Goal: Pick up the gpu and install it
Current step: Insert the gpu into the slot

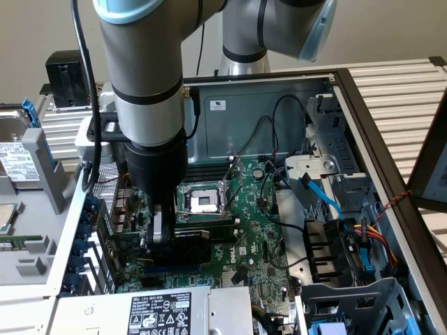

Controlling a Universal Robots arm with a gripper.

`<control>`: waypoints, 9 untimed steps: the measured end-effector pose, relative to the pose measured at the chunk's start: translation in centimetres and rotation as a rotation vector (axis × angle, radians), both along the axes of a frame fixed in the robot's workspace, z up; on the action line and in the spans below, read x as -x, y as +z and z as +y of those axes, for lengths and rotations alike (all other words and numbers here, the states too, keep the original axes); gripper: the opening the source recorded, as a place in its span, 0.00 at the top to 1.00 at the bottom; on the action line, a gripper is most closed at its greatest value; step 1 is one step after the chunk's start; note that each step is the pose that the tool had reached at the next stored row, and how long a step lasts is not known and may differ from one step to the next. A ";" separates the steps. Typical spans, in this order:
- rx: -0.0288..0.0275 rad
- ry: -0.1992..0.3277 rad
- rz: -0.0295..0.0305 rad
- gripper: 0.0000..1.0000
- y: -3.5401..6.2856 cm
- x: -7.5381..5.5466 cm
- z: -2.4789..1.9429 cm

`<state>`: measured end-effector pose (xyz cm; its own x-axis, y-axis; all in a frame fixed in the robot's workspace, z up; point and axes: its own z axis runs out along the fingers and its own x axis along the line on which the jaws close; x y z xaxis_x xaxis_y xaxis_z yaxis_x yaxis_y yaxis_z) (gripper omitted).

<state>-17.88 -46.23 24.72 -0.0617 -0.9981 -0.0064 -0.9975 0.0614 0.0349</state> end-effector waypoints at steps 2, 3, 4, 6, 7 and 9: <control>0.0002 0.000 0.0001 0.73 -0.03 0.0 0.00; 0.0001 0.000 0.0000 0.73 -0.06 0.0 0.00; 0.0000 0.000 0.0000 0.73 -0.08 0.0 0.00; 0.0001 0.000 0.0000 0.73 -0.09 0.0 0.00; 0.0001 0.000 0.0001 0.73 -0.09 0.0 0.00; 0.0000 0.000 0.0000 0.73 -0.10 0.0 0.00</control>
<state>-17.88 -46.23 24.63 -0.0617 -0.9981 -0.0064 -0.9975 0.0614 0.0349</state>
